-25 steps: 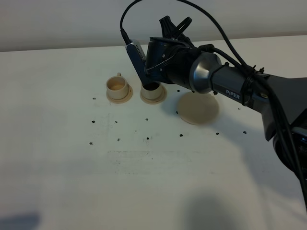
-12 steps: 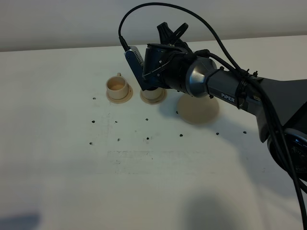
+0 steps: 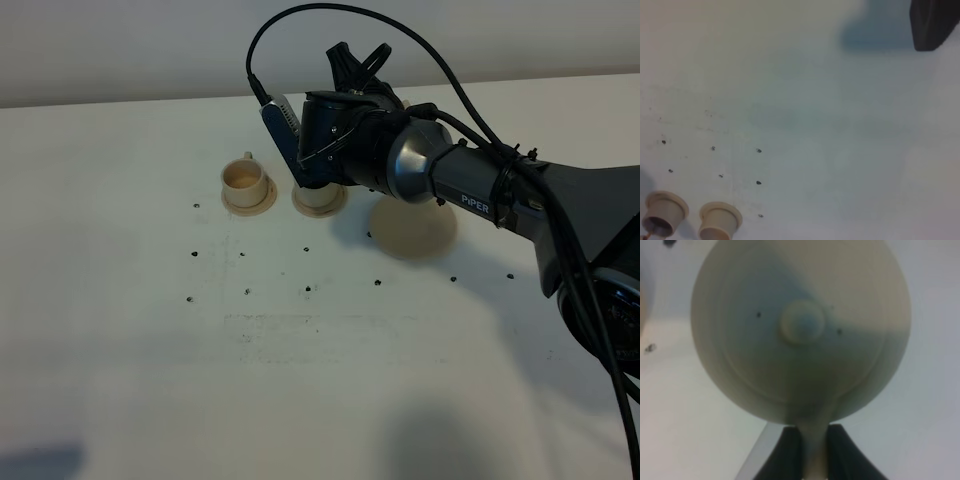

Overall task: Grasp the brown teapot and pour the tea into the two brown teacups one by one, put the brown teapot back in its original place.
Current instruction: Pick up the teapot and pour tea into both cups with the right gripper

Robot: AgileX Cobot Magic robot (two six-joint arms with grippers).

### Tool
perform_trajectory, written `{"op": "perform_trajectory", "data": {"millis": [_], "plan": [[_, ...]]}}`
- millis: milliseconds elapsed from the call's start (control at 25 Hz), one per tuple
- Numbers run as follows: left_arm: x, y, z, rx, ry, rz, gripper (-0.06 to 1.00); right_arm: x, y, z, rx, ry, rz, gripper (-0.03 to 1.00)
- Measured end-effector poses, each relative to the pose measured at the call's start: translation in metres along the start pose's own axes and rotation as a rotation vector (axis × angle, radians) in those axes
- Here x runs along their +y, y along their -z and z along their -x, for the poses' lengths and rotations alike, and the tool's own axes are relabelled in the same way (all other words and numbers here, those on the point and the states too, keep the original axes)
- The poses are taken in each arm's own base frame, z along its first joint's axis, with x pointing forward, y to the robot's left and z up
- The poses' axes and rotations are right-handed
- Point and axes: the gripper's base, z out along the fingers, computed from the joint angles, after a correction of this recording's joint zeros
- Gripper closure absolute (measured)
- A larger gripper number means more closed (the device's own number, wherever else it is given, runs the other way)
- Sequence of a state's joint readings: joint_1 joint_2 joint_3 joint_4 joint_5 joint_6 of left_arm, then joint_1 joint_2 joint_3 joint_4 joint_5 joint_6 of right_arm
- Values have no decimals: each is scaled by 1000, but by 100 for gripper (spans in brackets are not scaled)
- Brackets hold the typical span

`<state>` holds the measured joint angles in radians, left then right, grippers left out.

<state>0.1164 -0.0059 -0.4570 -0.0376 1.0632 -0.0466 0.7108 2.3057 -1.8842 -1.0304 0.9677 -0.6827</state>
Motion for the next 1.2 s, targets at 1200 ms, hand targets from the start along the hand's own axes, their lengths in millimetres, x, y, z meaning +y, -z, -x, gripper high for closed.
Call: {"op": "perform_trajectory", "data": {"millis": [1200], "plan": [[0, 0, 0, 0, 0, 0, 63, 9, 1, 5, -47, -155, 98, 87]]}}
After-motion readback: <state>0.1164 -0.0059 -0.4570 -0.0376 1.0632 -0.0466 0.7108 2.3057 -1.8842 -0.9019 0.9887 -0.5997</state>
